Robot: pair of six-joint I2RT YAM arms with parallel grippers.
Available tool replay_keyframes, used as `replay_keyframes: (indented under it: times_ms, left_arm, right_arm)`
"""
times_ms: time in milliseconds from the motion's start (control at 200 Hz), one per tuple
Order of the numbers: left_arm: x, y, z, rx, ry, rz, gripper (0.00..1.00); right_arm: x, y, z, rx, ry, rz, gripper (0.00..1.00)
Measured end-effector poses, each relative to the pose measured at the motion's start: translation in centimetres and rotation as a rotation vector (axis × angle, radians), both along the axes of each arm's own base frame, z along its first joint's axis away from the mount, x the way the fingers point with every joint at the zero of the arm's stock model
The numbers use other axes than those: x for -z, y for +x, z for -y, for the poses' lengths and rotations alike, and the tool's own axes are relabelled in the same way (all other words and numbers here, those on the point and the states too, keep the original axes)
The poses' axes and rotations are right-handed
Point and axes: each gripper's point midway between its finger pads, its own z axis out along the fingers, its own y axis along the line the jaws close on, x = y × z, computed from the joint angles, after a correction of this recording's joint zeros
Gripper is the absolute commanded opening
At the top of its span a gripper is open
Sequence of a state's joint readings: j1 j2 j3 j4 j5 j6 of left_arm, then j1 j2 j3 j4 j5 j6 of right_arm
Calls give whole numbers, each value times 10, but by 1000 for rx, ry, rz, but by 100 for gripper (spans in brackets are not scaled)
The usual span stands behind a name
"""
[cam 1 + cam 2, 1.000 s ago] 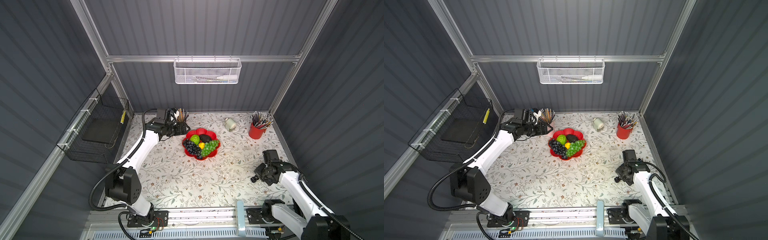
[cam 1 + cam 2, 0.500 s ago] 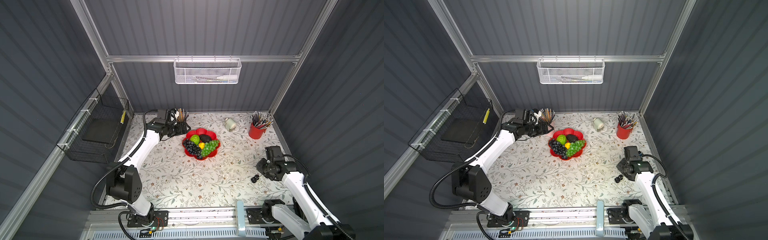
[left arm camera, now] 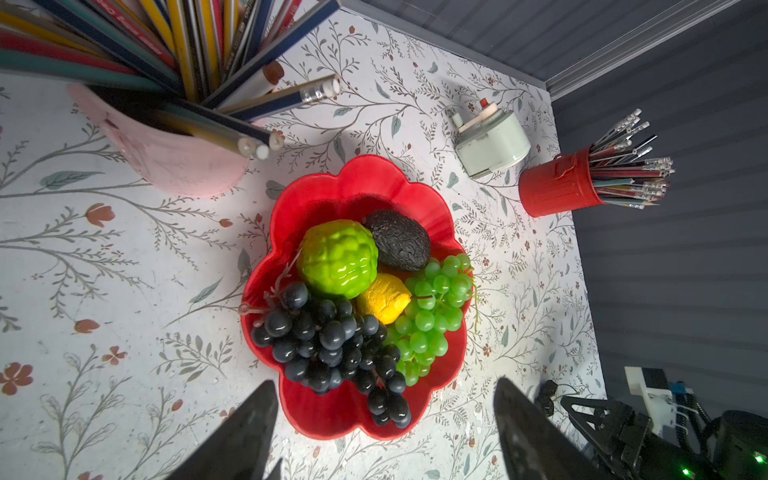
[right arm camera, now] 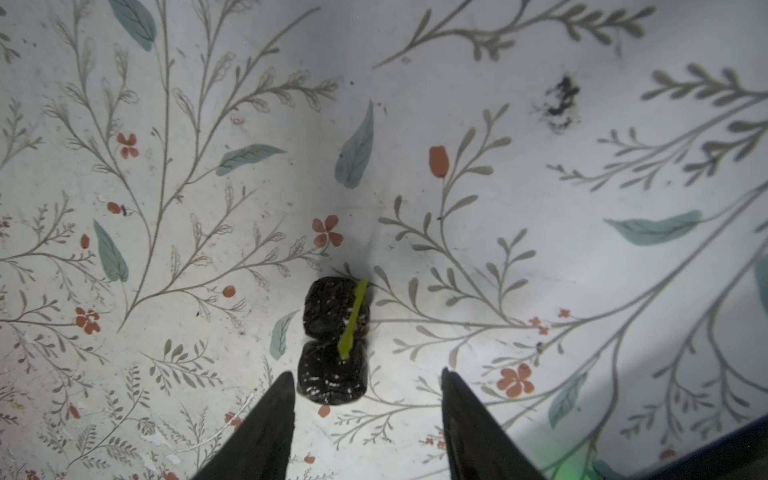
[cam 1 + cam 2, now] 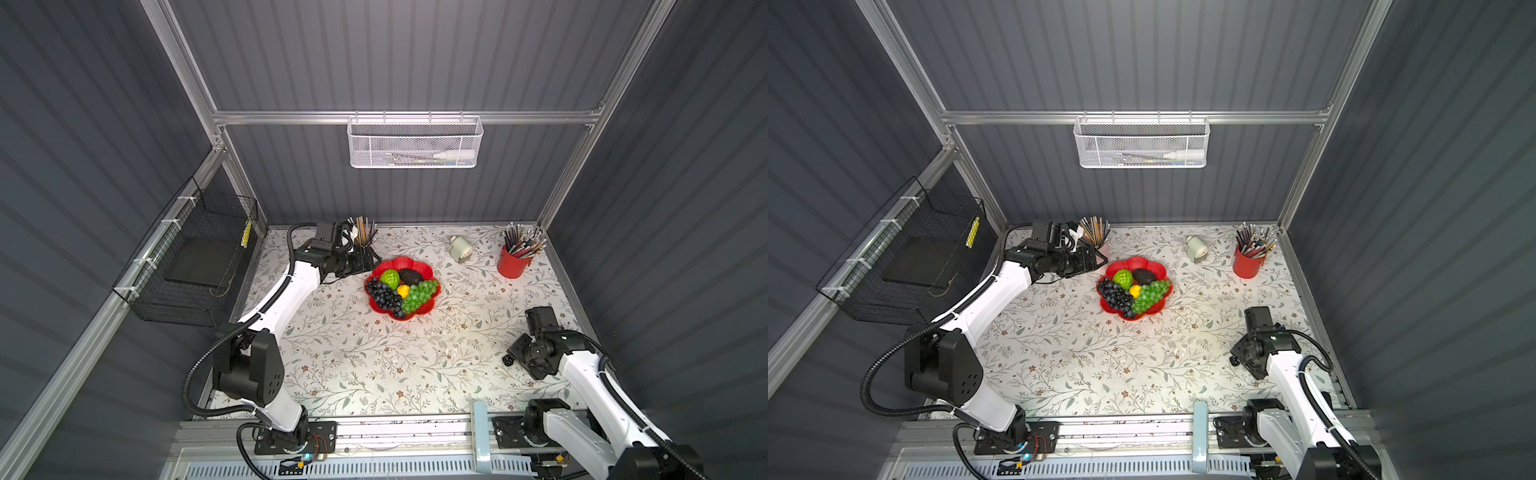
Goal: Place and organize the fake fruits in the fruit bowl
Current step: 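Close the right gripper on the black berry and lift it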
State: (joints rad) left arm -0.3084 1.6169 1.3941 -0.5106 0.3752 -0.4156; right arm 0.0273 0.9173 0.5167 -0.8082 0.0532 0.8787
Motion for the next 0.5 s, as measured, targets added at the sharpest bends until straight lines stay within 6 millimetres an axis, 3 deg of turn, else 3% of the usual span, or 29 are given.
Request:
replay_keyframes:
  times_ms: [275, 500]
  left_arm:
    - [10, 2, 1, 0, 7, -21, 82]
    - [12, 2, 1, 0, 8, -27, 82]
  right_arm:
    - [4, 8, 6, 2, -20, 21, 47]
    - [3, 17, 9, -3, -36, 61, 30]
